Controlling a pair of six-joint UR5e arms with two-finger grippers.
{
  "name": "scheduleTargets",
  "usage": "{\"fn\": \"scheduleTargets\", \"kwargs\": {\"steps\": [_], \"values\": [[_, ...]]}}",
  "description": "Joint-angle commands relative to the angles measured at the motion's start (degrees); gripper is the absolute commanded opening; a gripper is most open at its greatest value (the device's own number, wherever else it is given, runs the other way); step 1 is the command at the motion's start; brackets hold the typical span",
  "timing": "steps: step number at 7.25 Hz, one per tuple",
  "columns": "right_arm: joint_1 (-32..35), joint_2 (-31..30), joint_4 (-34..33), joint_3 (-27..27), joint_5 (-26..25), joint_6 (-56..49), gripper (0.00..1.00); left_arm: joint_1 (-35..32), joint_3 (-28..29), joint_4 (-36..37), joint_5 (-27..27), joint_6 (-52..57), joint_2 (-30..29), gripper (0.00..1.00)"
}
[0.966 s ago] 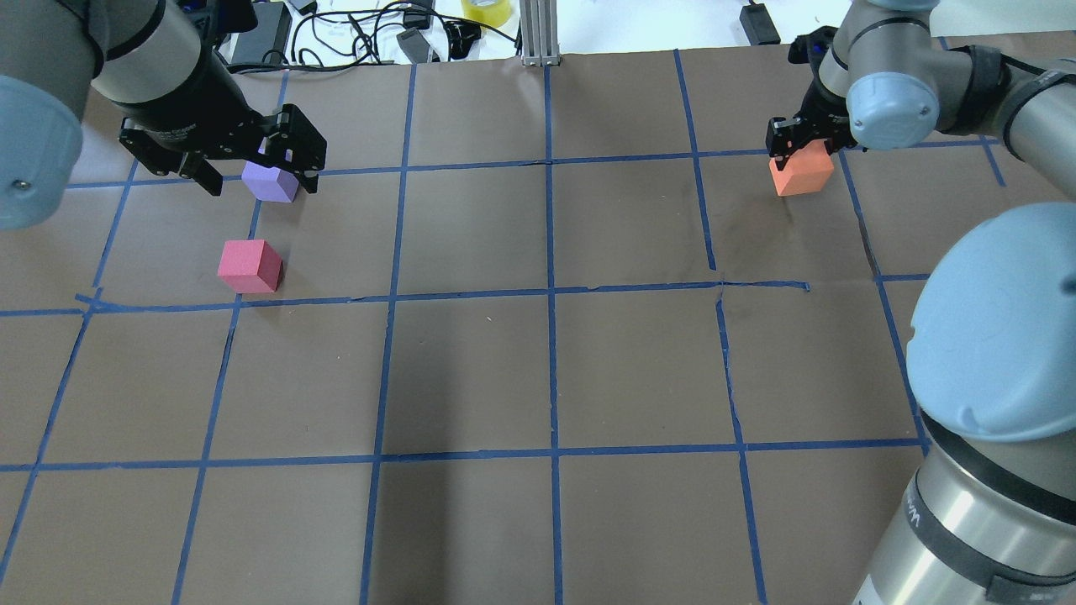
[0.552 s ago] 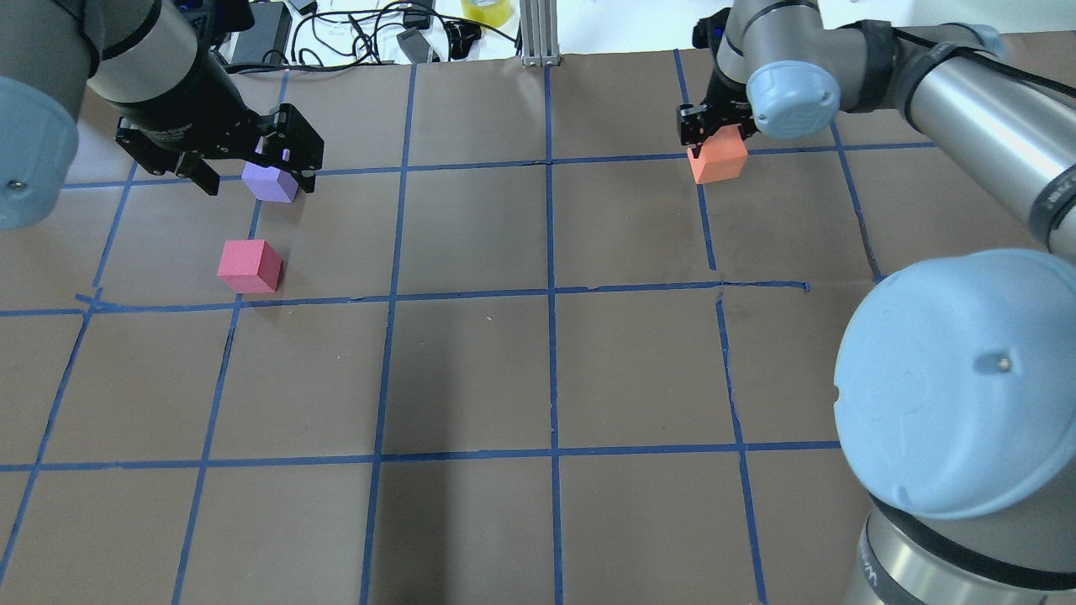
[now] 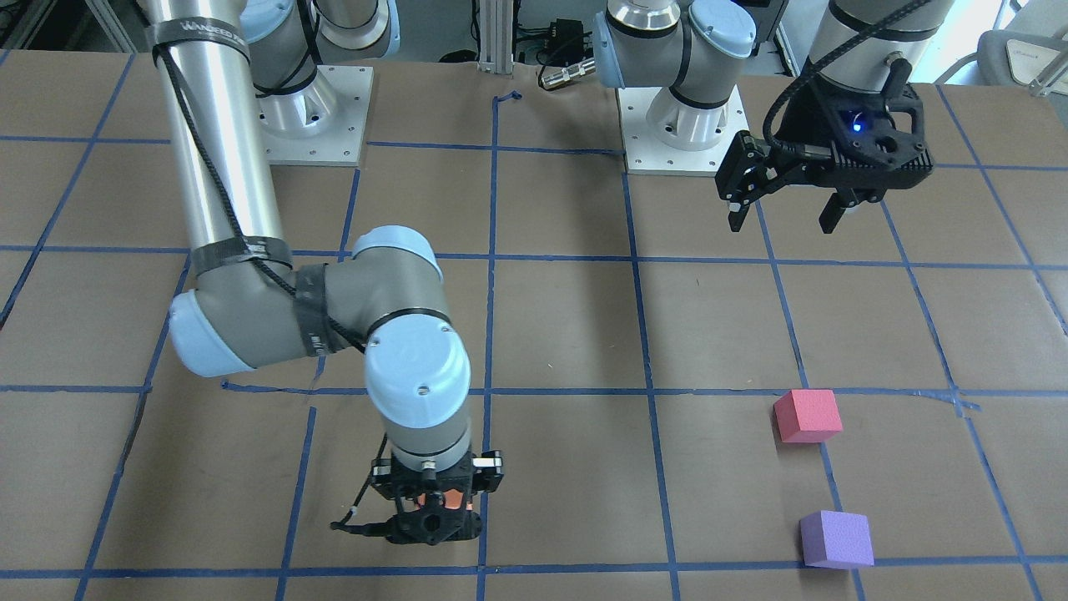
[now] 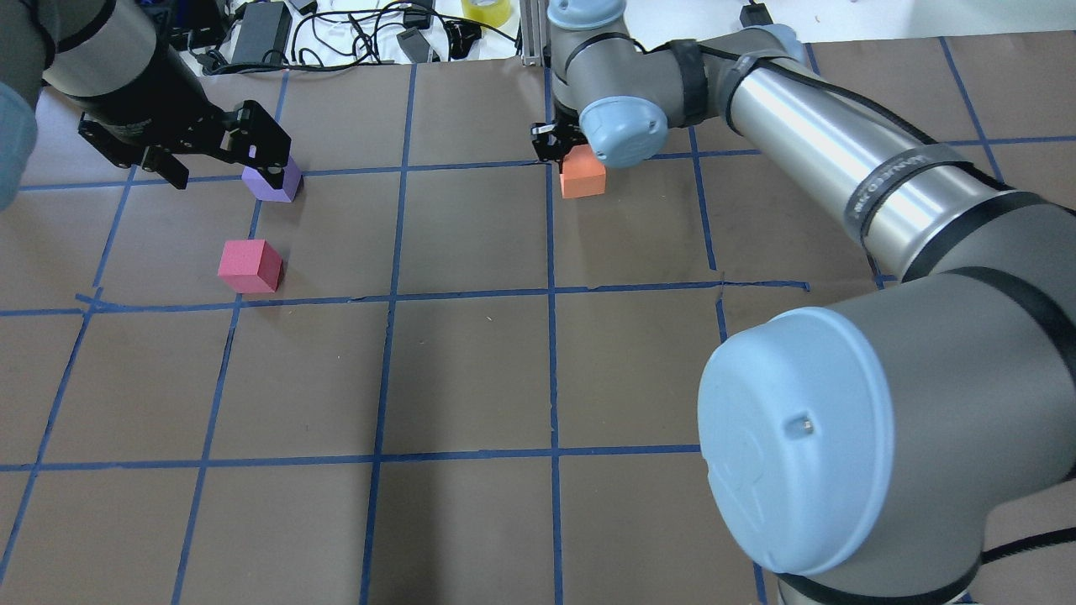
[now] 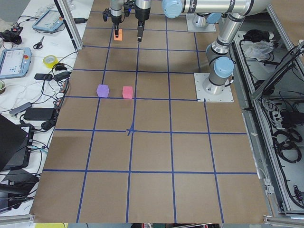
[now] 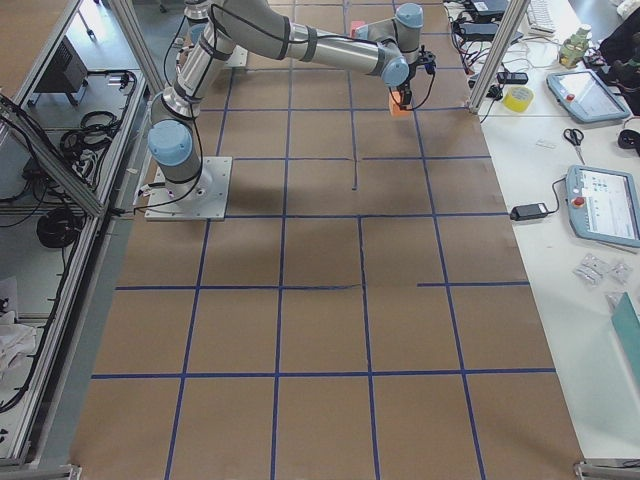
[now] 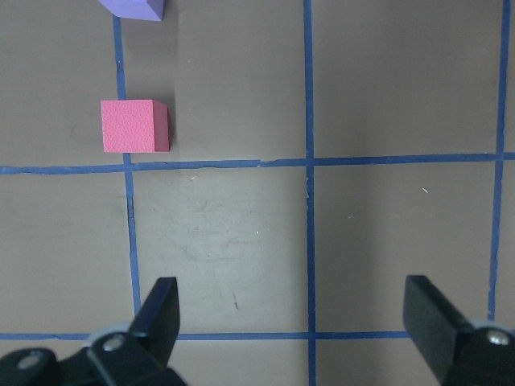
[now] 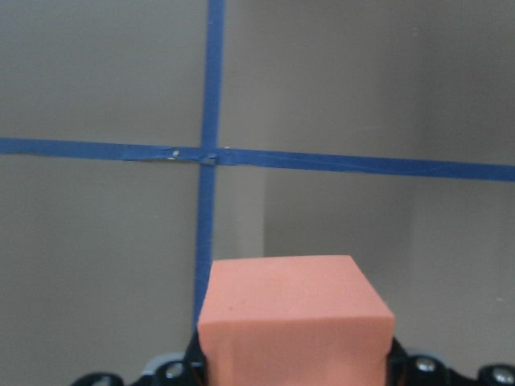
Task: Arrange blocks in a line
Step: 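Carry the orange cube with the right gripper toward the table center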
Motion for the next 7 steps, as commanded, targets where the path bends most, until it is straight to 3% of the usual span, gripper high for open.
{"fn": "scheduleTargets", "kwargs": {"steps": [1, 4, 5, 6, 7], "values": [[4.50, 3.37, 2.21, -3.41, -1.36, 6.63, 0.43, 2.16, 0.03, -0.15, 0.00, 3.14, 0.10, 1.00], [4.51, 5.12, 2.30, -3.50, -0.67, 6.81, 0.52, 5.25, -0.14, -0.93, -0.17, 6.67, 0.27, 1.00], [4.59, 5.39, 2.30, -3.50, -0.49, 6.98, 0.58, 5.86, -0.49, -1.03, -0.17, 7.37, 0.36, 1.00], [4.85, 5.40, 2.48, -3.50, -0.32, 7.42, 0.73, 5.95, -1.02, -0.85, -0.35, 7.38, 0.45, 1.00], [4.86, 5.57, 2.65, -3.33, -0.23, 7.42, 0.76, 6.21, -1.02, -0.59, -0.52, 7.99, 0.28, 1.00]]}}
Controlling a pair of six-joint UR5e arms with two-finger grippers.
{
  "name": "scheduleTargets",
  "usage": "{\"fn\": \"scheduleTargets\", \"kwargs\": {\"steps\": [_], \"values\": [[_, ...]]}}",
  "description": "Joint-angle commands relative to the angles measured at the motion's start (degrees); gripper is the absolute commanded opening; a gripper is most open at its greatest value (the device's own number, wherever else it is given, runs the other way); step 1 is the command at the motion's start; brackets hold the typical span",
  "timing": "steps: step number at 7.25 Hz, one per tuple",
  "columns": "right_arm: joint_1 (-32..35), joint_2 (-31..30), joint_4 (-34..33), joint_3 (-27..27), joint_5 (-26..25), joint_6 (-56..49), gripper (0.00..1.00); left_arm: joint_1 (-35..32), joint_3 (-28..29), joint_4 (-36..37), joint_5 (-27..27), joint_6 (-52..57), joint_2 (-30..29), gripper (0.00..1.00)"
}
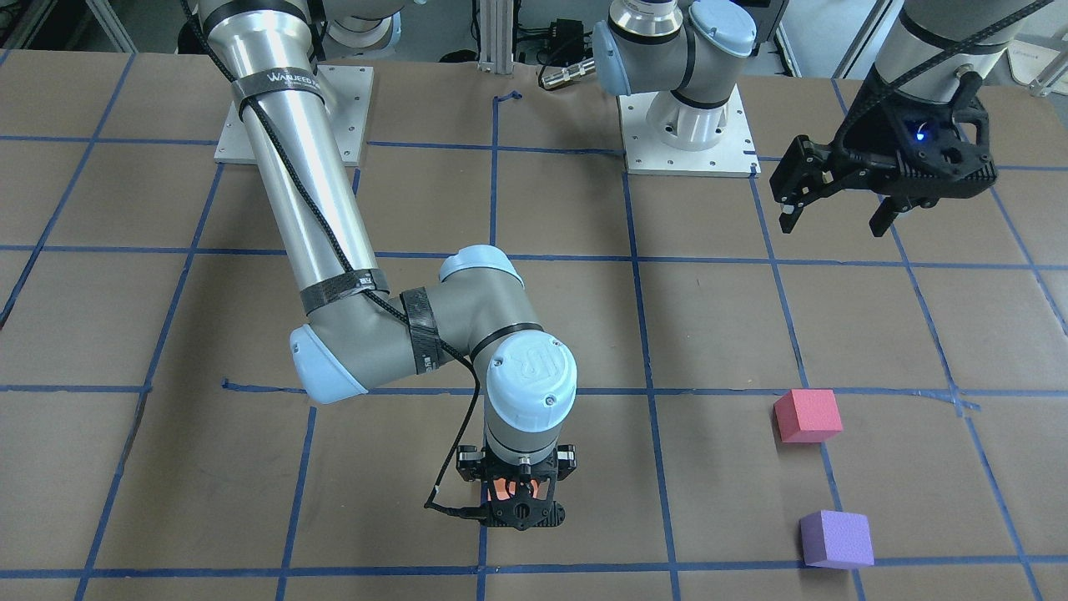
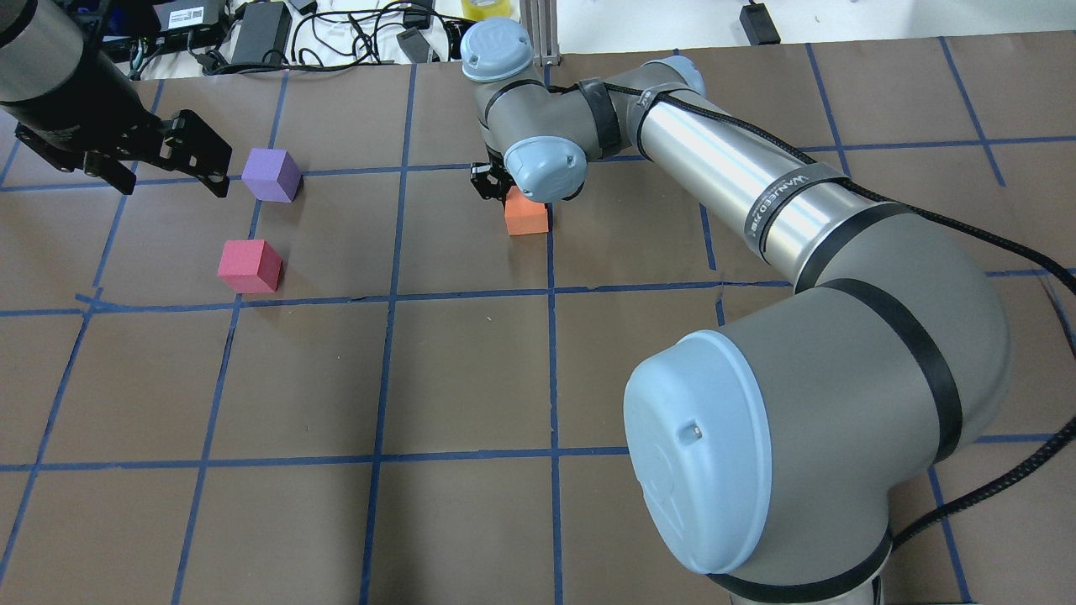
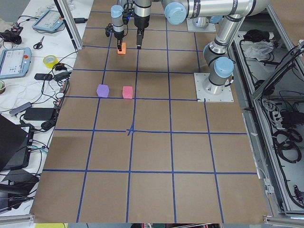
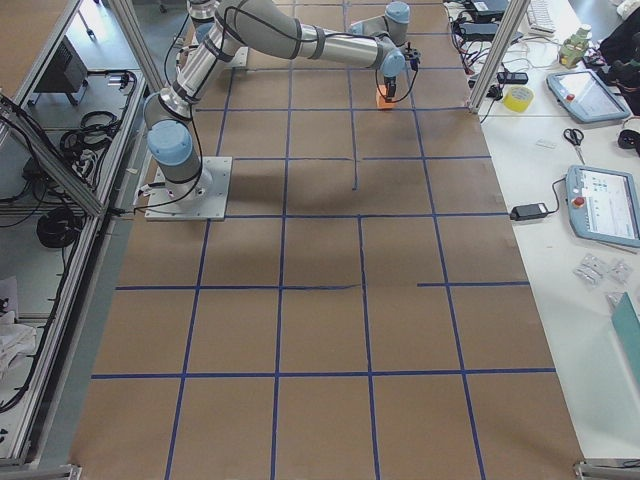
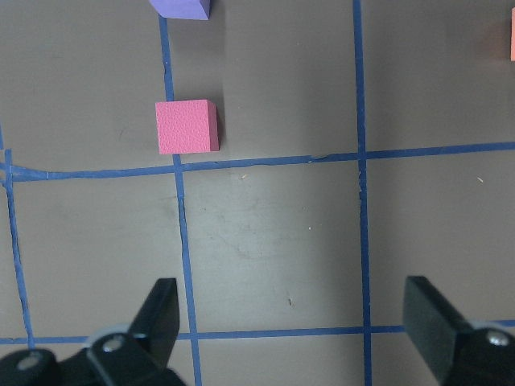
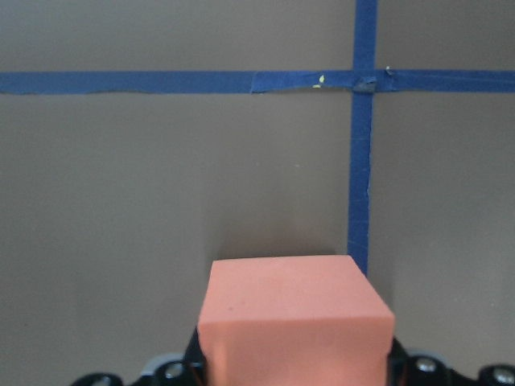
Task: Arrange blocks in a line
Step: 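Carry the orange cube with the right gripper toward the table center, then release the orange cube with the right gripper while the left arm approaches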
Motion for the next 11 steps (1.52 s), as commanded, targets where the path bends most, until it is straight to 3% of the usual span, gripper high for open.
{"fn": "scheduleTargets", "kwargs": {"steps": [1, 3, 7, 8, 10, 11], "values": [[0.10, 0.04, 0.19, 0.14, -0.11, 0.17, 0.99, 0.15, 0.49, 0.23, -0.37, 0.59, -0.26, 1.00], [0.01, -2.66, 1.06, 0.14, -0.81, 0.17, 1.00, 0.15, -0.21, -0.12, -0.28, 0.59, -0.08, 1.00], [-3.50, -25.66, 23.95, 1.71, -0.99, -1.32, 1.00, -4.31, 2.24, 2.33, -0.72, -6.31, -4.28, 1.00], [-4.29, -31.37, 25.48, 5.29, -1.17, -5.16, 1.00, -7.55, 2.51, 7.04, -0.72, -9.83, -7.26, 1.00], [-8.40, -44.10, 24.37, 19.83, -1.08, -10.28, 1.00, -15.46, 3.48, 14.63, -0.02, -17.02, -12.45, 1.00], [-10.17, -48.69, 23.49, 23.83, -0.99, -10.21, 1.00, -17.41, 3.57, 18.56, -0.72, -22.21, -15.61, 1.00]]}}
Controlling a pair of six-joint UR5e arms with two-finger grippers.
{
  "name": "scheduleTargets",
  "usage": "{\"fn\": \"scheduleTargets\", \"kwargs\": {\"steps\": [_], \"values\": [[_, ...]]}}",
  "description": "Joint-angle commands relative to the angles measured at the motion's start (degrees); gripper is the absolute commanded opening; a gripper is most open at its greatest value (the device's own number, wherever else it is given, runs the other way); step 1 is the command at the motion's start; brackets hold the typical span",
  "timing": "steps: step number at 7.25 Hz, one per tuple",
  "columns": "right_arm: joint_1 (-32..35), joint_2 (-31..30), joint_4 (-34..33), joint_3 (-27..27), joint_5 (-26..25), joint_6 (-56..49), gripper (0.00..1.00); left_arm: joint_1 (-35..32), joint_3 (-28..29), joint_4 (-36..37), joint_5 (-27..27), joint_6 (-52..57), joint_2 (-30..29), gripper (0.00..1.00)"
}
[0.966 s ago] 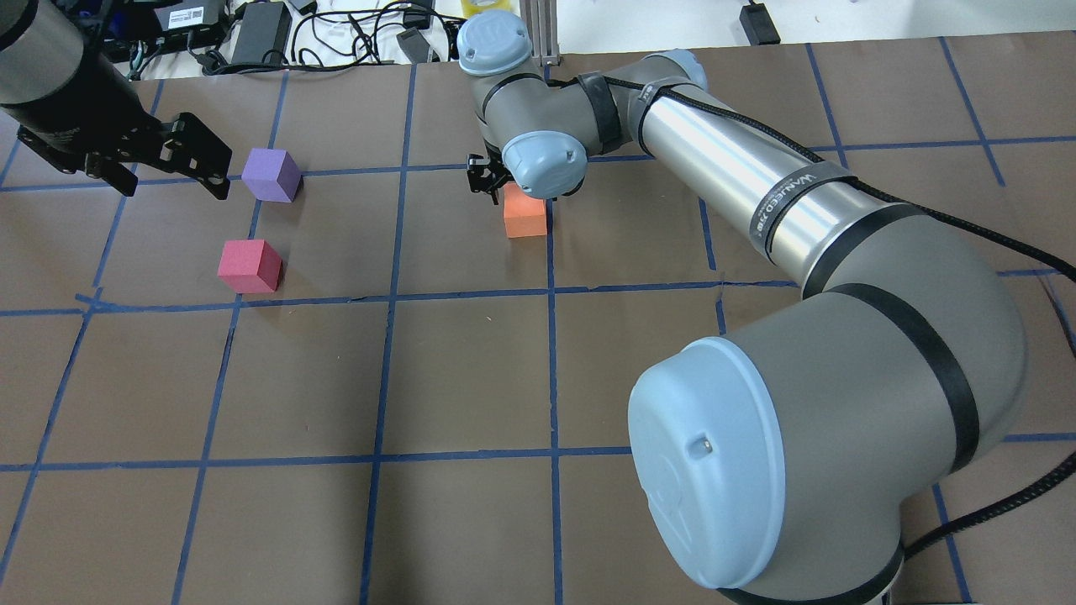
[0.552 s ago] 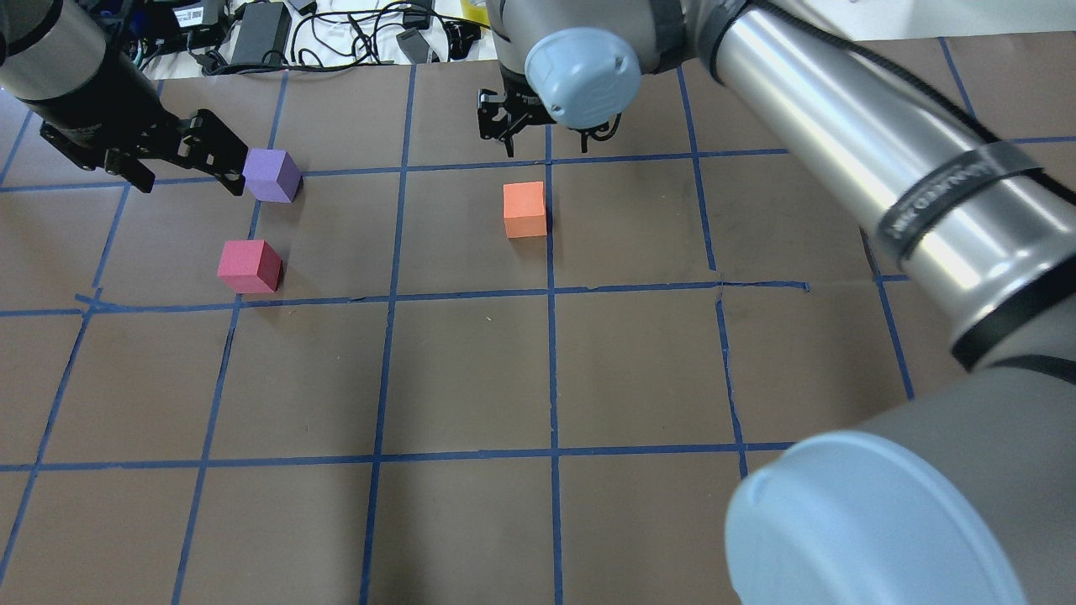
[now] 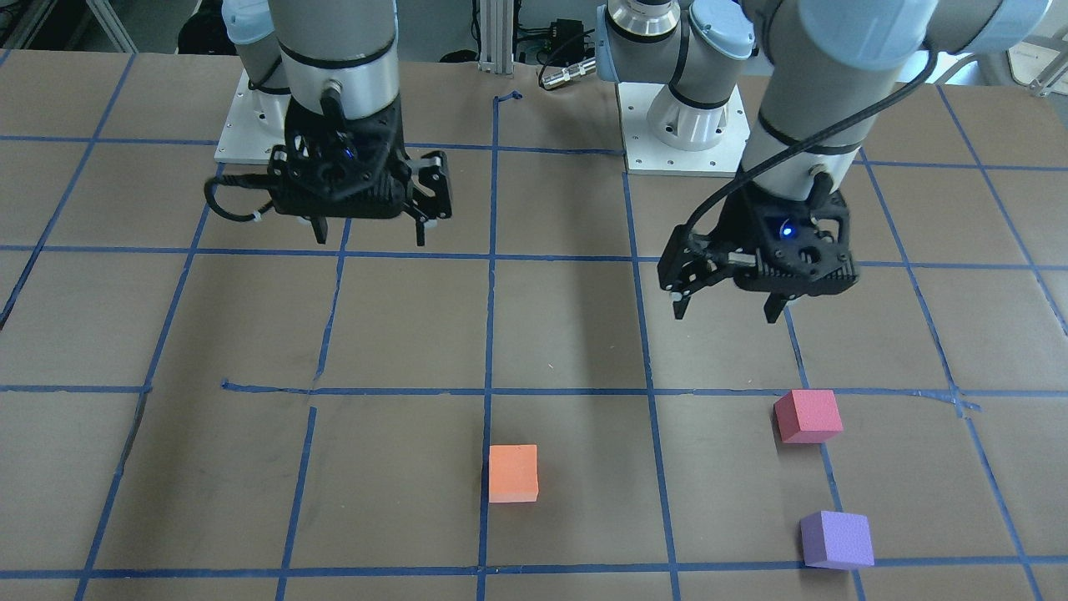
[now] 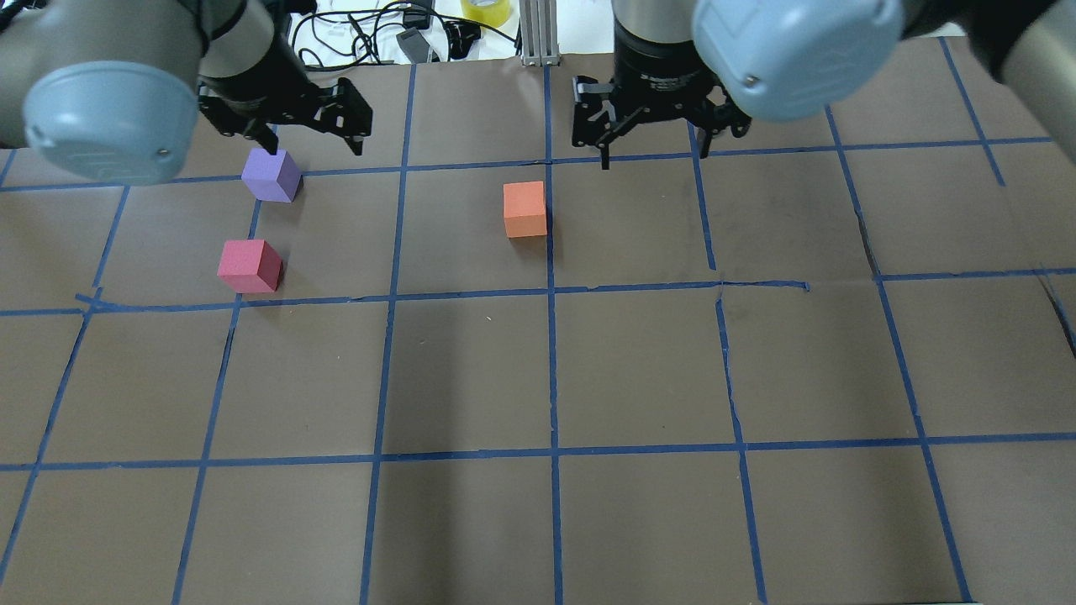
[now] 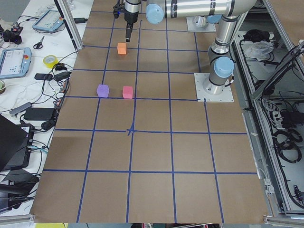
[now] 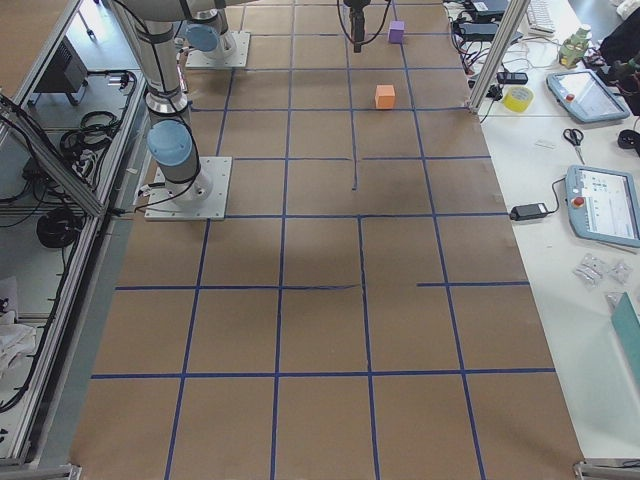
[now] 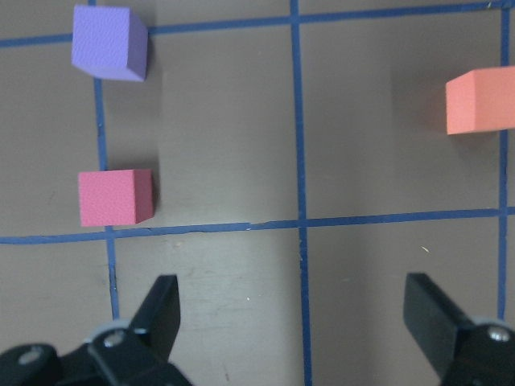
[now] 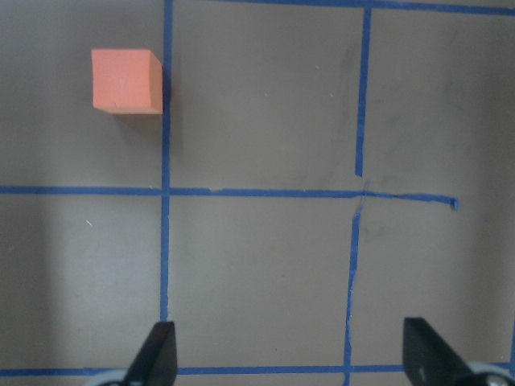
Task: Arrange blocks in a line
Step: 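Release the orange cube with the right gripper while the left arm approaches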
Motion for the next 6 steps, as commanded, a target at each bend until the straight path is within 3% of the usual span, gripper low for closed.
{"fn": "scheduleTargets", "kwargs": {"steps": [1, 4, 6], "values": [[-4.38, -7.32, -0.41, 6.18, 0.19, -1.08, 1.00, -5.67, 0.33, 8.13, -0.51, -7.56, -7.23, 1.00], [-5.63, -7.32, 0.21, 6.44, 0.11, -1.00, 1.00, -8.67, 1.98, 17.20, -3.23, -15.13, -17.34, 1.00], [-6.07, -7.06, -0.32, 6.18, 0.28, -1.35, 1.00, -10.77, 7.16, 17.31, -3.41, -19.33, -23.85, 1.00]]}}
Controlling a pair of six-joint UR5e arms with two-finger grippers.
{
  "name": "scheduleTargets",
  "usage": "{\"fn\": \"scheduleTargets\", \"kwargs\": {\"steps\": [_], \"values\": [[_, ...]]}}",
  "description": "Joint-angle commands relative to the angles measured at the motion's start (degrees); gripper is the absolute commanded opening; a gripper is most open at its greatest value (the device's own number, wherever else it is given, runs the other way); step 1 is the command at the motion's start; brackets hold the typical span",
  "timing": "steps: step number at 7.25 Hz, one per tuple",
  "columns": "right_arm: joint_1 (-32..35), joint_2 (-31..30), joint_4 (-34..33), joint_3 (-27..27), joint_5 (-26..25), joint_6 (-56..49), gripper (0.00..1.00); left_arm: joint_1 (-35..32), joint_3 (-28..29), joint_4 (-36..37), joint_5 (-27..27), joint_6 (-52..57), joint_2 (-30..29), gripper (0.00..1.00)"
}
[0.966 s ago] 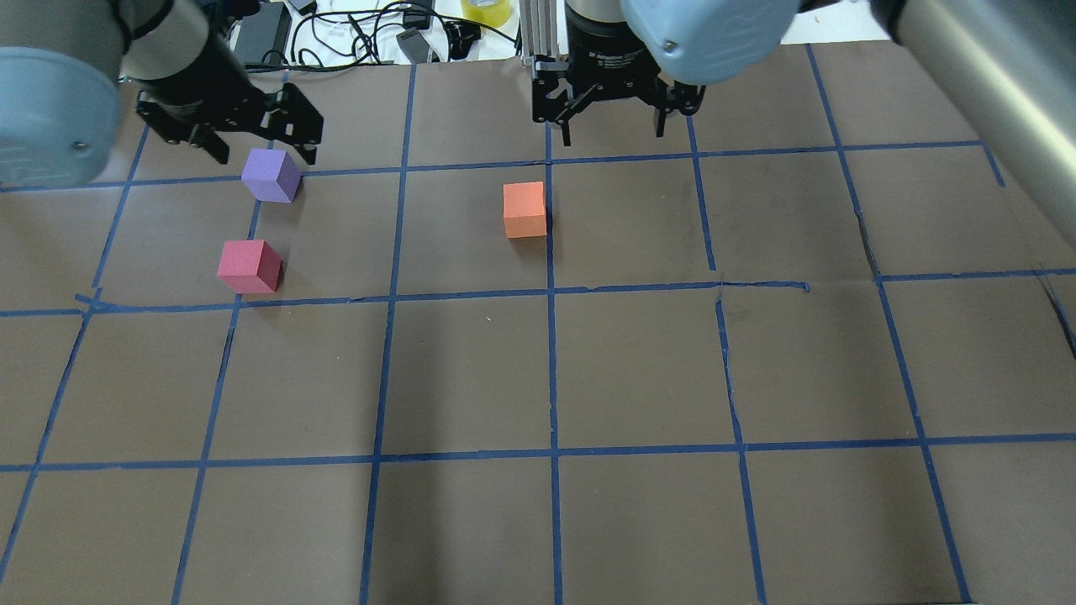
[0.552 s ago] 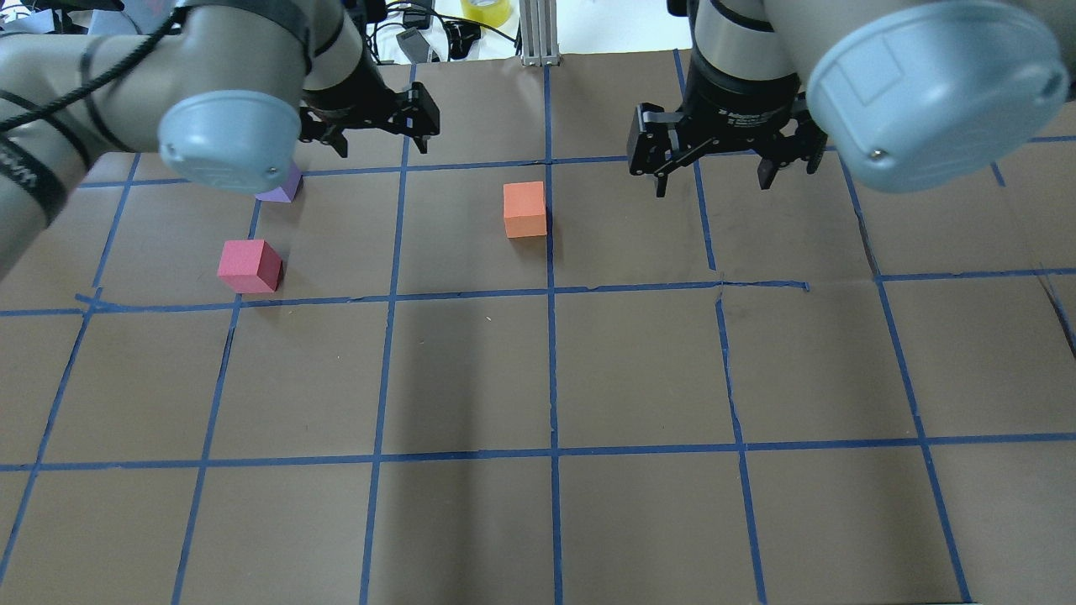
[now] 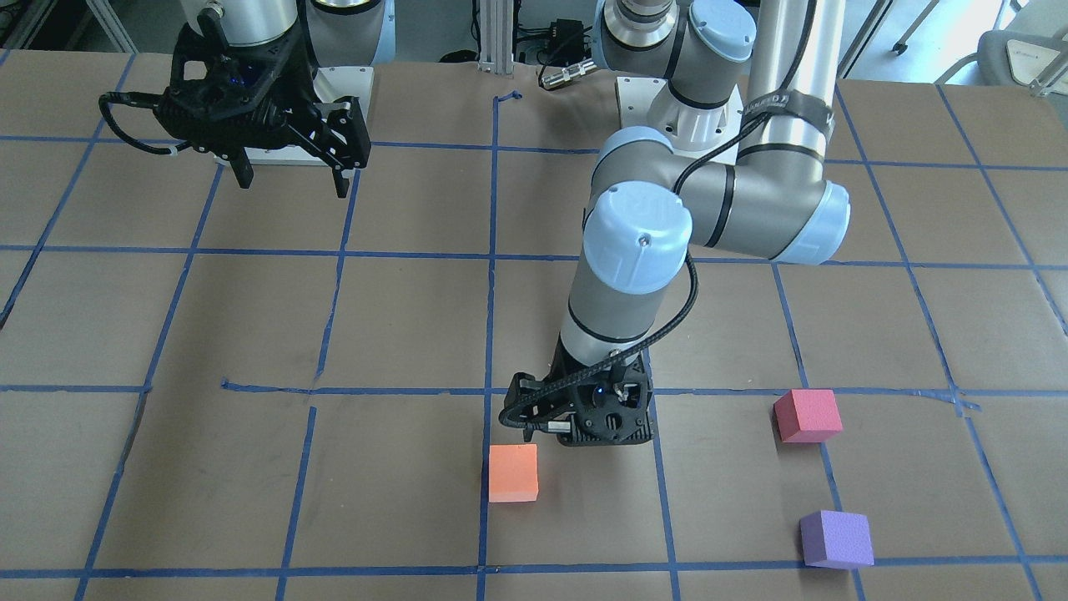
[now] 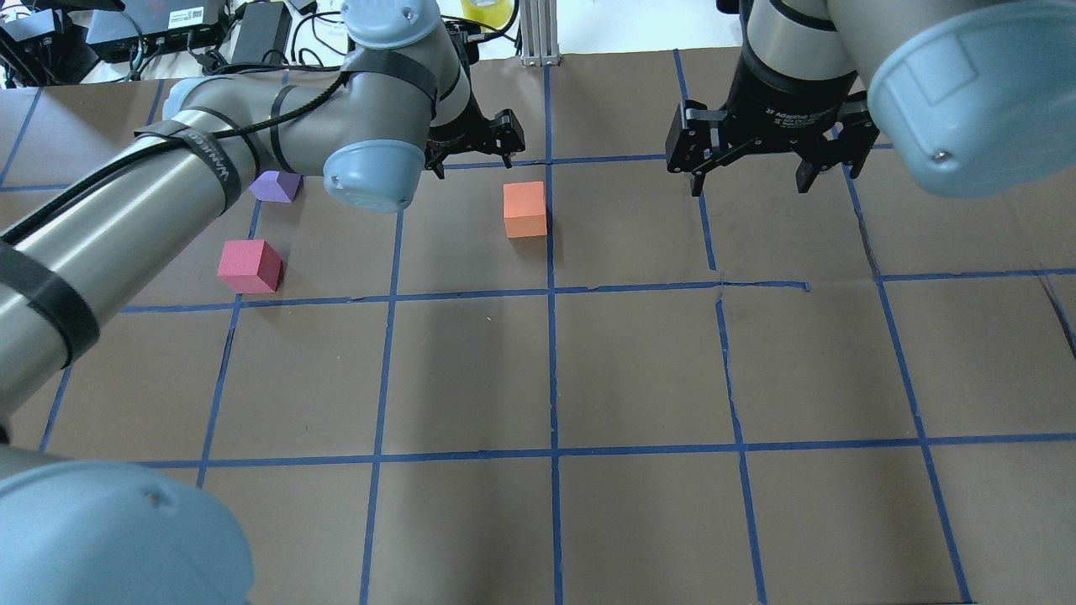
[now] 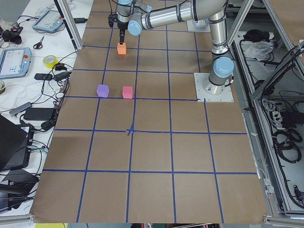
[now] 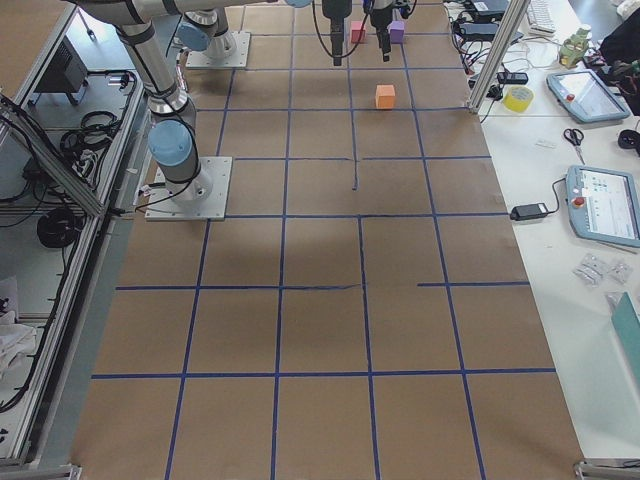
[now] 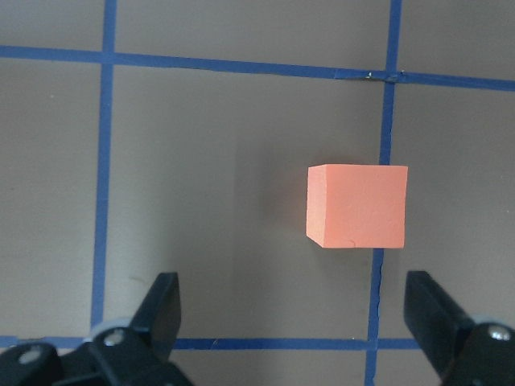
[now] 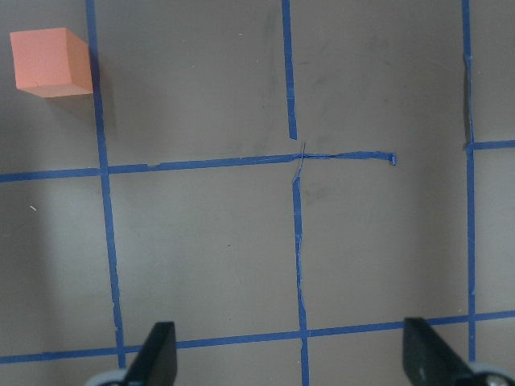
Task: Arrange blocks in a line
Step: 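Grasp the orange cube with the left gripper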
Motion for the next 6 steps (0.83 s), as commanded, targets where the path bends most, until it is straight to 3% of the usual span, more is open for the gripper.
{"fn": "scheduleTargets", "kwargs": {"steps": [1, 3, 6], "values": [[-0.31, 0.18, -0.17, -0.02, 0.33, -0.18, 1.00, -2.55, 4.49, 0.54, -0.01, -5.23, -6.08, 1.00], [-0.31, 0.18, -0.26, -0.02, 0.07, -0.18, 1.00, -2.65, 4.51, 2.28, -1.42, -13.14, -8.91, 1.00], [-0.31, 0.18, -0.26, 0.07, 0.06, -0.18, 1.00, -2.65, 4.59, 4.39, -2.98, -13.51, -11.98, 1.00]]}}
